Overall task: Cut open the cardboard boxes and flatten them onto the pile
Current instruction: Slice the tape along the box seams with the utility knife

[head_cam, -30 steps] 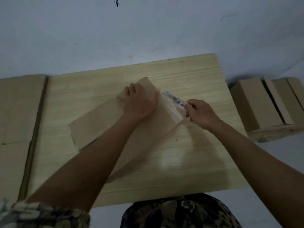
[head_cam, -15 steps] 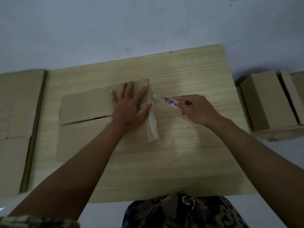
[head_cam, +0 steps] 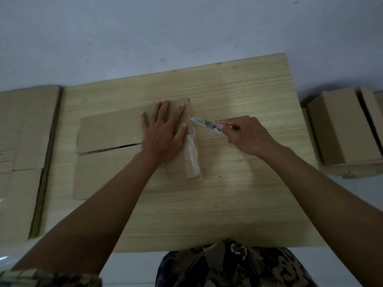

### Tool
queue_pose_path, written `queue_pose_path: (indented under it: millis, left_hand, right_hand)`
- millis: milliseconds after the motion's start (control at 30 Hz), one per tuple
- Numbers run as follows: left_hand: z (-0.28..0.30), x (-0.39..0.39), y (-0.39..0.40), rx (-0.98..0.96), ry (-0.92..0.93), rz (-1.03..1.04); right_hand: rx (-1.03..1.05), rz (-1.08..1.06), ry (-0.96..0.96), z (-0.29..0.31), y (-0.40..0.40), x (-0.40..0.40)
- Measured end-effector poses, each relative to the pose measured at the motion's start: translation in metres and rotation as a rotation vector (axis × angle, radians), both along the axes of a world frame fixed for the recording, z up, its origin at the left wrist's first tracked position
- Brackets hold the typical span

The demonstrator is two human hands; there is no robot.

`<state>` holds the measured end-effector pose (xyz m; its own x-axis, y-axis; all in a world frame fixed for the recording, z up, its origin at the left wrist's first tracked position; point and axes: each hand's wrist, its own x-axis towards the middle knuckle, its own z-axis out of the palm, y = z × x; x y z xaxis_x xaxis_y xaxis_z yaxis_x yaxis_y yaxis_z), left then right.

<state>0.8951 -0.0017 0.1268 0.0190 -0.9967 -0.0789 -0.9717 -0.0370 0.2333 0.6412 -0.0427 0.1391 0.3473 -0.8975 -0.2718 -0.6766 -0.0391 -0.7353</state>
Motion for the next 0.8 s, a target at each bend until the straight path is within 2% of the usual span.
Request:
queue_pose_path:
  millis: [600, 800]
  left_hand:
    - [-0.0039, 0.0009, -0.0001, -0.02, 0.009, 0.005]
    - [-0.0041, 0.0026, -0.0004, -0.017, 0.005, -0.004]
  right_hand:
    - [-0.005, -0.05, 0.002, -0.0041, 0.0062, -0.0026]
    - [0.023, 0.02, -0.002, 0.0028, 0.0059, 0.002]
